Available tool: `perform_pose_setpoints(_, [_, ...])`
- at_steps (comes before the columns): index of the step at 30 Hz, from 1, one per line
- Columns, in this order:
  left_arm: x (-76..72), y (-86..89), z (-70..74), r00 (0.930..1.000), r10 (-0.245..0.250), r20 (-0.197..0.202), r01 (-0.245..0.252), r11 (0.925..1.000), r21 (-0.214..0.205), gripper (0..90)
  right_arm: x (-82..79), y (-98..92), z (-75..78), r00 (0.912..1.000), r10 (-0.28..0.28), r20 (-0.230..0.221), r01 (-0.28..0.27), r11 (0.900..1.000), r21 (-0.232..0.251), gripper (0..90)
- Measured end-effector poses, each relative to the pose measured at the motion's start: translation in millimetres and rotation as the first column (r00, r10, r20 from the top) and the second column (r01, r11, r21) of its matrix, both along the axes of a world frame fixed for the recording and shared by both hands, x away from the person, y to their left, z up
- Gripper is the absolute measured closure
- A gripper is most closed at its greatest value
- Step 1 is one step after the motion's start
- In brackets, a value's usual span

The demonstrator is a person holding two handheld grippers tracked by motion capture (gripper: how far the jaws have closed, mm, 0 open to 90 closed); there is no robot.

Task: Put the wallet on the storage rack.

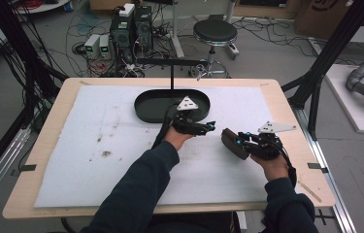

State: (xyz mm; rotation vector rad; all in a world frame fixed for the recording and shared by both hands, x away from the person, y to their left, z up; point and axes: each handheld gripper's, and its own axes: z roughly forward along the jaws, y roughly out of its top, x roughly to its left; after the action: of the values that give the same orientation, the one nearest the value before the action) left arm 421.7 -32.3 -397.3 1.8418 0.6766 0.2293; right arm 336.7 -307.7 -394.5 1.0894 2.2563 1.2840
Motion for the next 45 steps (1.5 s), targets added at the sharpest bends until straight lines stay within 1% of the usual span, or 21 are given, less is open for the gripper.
perform_pose_setpoints(4, [4.2,-19.1,-5.5,0.9998,-0.016,-0.013,0.017,0.9996,0.025,24.5,0.1,0.0,-0.1,1.0,0.002,0.003,-0.002,1.0,-0.001,69.7])
perform_pose_setpoints(7, [5.3,-28.8,-10.8,0.9993,-0.029,-0.024,0.03,0.9987,0.04,24.5,0.1,0.0,-0.2,1.0,0.006,0.005,-0.006,1.0,-0.002,69.7])
perform_pose_setpoints(9, [6.0,-29.4,-11.9,0.9991,-0.027,-0.032,0.028,0.9993,0.026,24.5,-0.2,-0.4,-0.2,1.0,0.004,0.002,-0.004,1.0,-0.003,69.7])
perform_pose_setpoints(11, [6.9,-28.6,-11.9,0.9993,-0.021,-0.029,0.022,0.9985,0.051,24.5,0.1,-1.4,-0.5,1.0,0.003,0.002,-0.003,1.0,0.003,69.6])
perform_pose_setpoints(17, [6.1,-28.9,-11.1,0.9997,-0.017,-0.019,0.018,0.9977,0.065,24.8,0.2,0.6,-0.2,1.0,-0.001,0.009,0.001,1.0,-0.006,67.3])
perform_pose_setpoints(18, [5.2,-27.7,-8.8,0.9997,-0.023,-0.012,0.024,0.9982,0.055,24.9,0.3,0.2,-0.1,1.0,0.002,0.008,-0.002,1.0,-0.006,67.3])
perform_pose_setpoints(19, [4.6,-26.7,-6.7,0.9997,-0.022,-0.004,0.022,0.9992,0.034,25.1,0.2,0.2,0.0,1.0,-0.001,0.008,0.001,1.0,-0.007,67.3])
perform_pose_setpoints(20, [3.5,-25.1,-2.7,0.9999,-0.015,0.007,0.015,0.9999,-0.007,25.6,0.1,0.3,0.0,1.0,-0.001,0.008,0.001,1.0,-0.006,67.4])
perform_pose_setpoints(21, [3.2,-24.4,0.1,0.9997,-0.014,0.019,0.014,0.9998,-0.012,25.9,0.2,0.5,-0.1,1.0,0.001,0.01,-0.001,1.0,-0.007,67.4])
perform_pose_setpoints(22, [3.1,-24.5,1.7,0.9996,-0.016,0.025,0.016,0.9999,-0.003,26.1,0.2,1.0,-0.2,1.0,0.001,0.009,-0.001,1.0,-0.003,67.4])
perform_pose_setpoints(24, [3.5,-25.2,1.5,0.9996,-0.021,0.018,0.021,0.9998,0.001,26.1,0.5,1.4,-0.2,0.9999,0.005,0.009,-0.005,1.0,-0.006,67.4])
perform_pose_setpoints(29, [3.0,-32.8,-6.8,0.9985,-0.054,-0.011,0.055,0.998,0.032,26.1,0.5,1.3,-0.2,1.0,0.004,0.008,-0.004,1.0,-0.004,67.5])
perform_pose_setpoints(30, [2.9,-34.5,-8.7,0.9982,-0.059,-0.01,0.059,0.997,0.049,26.1,0.5,1.2,-0.2,1.0,0.004,0.007,-0.004,1.0,-0.004,67.4])
perform_pose_setpoints(32, [3.6,-34.7,-9.4,0.9984,-0.053,-0.021,0.054,0.9978,0.038,26.1,0.5,1.1,-0.3,1.0,-0.002,0.008,0.002,1.0,-0.004,67.4])
perform_pose_setpoints(34, [3.5,-34.7,-9.1,0.9984,-0.053,-0.018,0.054,0.9973,0.049,26.1,0.7,1.0,-0.4,1.0,-0.001,0.009,0.001,1.0,-0.005,67.0])
perform_pose_setpoints(36, [3.2,-35.0,-9.1,0.9985,-0.052,-0.014,0.053,0.9973,0.05,26.1,0.5,2.0,-0.2,1.0,-0.001,0.009,0.001,1.0,-0.007,64.7])
perform_pose_setpoints(37, [3.2,-34.9,-8.8,0.9986,-0.053,-0.009,0.053,0.9968,0.059,26.1,0.5,2.3,0.1,1.0,-0.003,0.009,0.003,1.0,-0.006,62.9])
perform_pose_setpoints(40, [3.5,-34.7,-9.0,0.9992,-0.04,-0.005,0.04,0.9972,0.063,26.1,-0.4,3.4,1.9,0.9998,-0.015,0.011,0.015,0.9998,-0.009,45.8])
perform_pose_setpoints(42, [3.3,-34.8,-8.9,0.9992,-0.039,-0.004,0.039,0.9972,0.063,26.1,-1.4,6.9,3.3,0.9999,-0.005,0.016,0.005,0.9998,-0.018,40.5])
perform_pose_setpoints(44, [3.2,-34.5,-8.4,0.9989,-0.046,-0.001,0.046,0.9965,0.07,26.1,-2.1,12.2,2.6,0.9995,-0.007,0.03,0.009,0.9979,-0.064,32.9])
perform_pose_setpoints(45, [3.1,-34.5,-8.3,0.999,-0.046,0.0,0.045,0.9965,0.069,26.1,-1.4,14.2,0.9,0.9994,-0.011,0.033,0.014,0.996,-0.088,31.4])
